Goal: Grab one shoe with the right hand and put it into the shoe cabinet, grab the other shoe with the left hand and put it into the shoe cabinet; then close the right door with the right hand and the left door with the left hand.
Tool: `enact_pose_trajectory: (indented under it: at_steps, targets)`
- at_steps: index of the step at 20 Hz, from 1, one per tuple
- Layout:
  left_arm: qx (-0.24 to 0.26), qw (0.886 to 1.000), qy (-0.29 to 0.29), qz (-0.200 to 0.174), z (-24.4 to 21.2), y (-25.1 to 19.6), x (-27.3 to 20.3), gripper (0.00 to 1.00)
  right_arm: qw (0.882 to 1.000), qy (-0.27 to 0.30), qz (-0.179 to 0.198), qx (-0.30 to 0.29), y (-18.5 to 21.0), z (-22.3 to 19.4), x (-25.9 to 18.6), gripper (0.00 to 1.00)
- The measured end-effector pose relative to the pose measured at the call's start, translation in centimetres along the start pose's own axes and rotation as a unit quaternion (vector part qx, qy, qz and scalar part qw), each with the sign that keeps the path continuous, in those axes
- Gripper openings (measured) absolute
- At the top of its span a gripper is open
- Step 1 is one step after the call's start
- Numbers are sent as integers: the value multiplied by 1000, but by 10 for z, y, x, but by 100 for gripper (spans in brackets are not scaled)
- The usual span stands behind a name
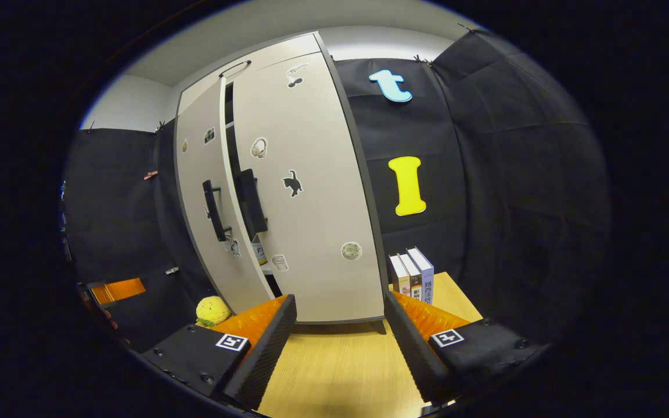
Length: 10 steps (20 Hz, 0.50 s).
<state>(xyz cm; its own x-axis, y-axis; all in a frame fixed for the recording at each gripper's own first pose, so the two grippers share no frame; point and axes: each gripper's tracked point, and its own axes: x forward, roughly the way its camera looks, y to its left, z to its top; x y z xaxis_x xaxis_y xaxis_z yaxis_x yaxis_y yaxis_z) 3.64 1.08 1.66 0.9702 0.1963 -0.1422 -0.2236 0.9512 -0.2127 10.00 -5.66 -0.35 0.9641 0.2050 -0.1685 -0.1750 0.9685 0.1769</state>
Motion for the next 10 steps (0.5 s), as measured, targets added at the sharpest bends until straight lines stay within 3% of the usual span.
enact_pose_trajectory:
  at_steps: [4,10]
  targets:
    - [29,999,-5,-29,1,11,-9,95,1000,-8,-15,-26,16,-5,-14,98]
    - [30,999,-22,-33,5,32,-26,95,1000,-16,-23,-1,43,-9,-35,98]
